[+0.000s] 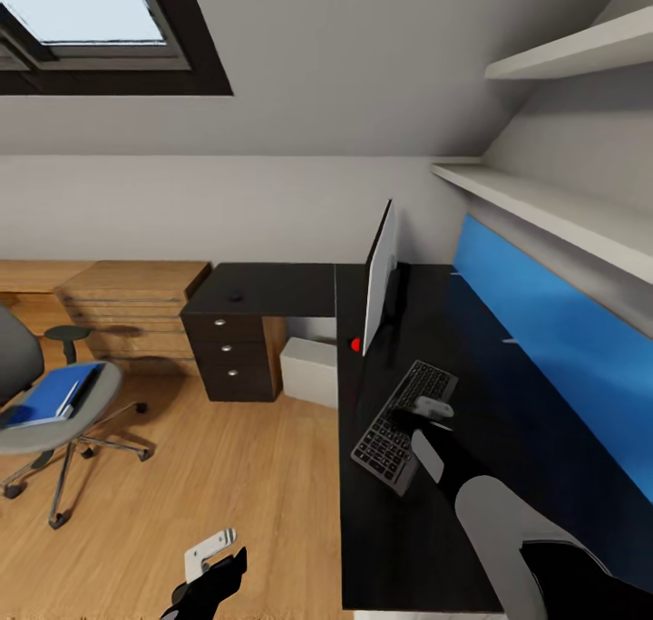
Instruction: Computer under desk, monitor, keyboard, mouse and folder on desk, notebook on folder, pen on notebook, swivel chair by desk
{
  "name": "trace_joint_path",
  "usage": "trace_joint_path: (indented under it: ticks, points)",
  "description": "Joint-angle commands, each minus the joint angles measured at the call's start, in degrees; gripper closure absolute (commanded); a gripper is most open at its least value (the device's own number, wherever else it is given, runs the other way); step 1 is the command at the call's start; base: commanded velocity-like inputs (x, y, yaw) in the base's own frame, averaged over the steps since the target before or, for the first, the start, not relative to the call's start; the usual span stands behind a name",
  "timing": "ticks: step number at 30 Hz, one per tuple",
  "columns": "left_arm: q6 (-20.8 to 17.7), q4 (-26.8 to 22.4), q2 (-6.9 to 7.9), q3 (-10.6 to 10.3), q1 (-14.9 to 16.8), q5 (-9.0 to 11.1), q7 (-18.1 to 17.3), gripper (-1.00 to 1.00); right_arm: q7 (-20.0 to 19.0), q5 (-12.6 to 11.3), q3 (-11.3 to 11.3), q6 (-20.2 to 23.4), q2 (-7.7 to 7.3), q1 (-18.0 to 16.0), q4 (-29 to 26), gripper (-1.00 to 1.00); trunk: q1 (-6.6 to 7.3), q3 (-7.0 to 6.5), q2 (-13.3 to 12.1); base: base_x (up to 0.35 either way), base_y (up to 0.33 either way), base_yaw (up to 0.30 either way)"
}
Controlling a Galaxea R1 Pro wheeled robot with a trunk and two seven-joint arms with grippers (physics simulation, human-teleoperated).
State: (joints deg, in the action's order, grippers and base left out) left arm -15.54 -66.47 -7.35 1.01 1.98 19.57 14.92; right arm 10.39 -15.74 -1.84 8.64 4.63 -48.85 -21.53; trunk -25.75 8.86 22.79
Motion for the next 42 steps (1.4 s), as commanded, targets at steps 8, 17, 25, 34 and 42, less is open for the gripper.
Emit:
trace_joint_path:
  ticks: [8, 17, 25, 34, 42]
  points:
    - [-0.26, -0.06, -0.04, 0.03, 0.04, 0.56, 0.37, -1.00, 0.20, 0.27, -0.17, -1.60, -0.09, -0.02, -0.08, -1.00, -0.03, 0.31, 0.13, 0.000, 0.000, 0.070]
    - [-0.20, -0.13, -0.10, -0.03, 0.04, 0.56, 0.29, -1.00, 0.56, 9.49, 0.85, -6.75, 0.08, 0.06, 0.23, -1.00, -0.03, 0.33, 0.13, 0.000, 0.000, 0.004]
    - [-0.20, -0.15, -0.12, -0.13, 0.04, 0.56, 0.28, -1.00, 0.68, 12.97, 1.07, -9.07, 0.12, 0.12, 1.74, -1.00, -0.03, 0.33, 0.13, 0.120, 0.010, 0.000]
    - [-0.30, -4.51, -0.18, -0.06, 0.04, 0.63, 0.40, -1.00, 0.75, 12.91, 1.05, -9.17, 0.11, 0.07, 1.78, -1.00, -0.03, 0.33, 0.13, 0.054, 0.007, 0.000]
    - [-0.45, -6.30, -0.21, -0.05, 0.04, 0.73, 0.61, -1.00, 0.72, 12.76, 1.05, -9.21, 0.11, 0.07, 1.74, -1.00, -1.35, 1.40, 2.53, 0.001, 0.000, 0.000]
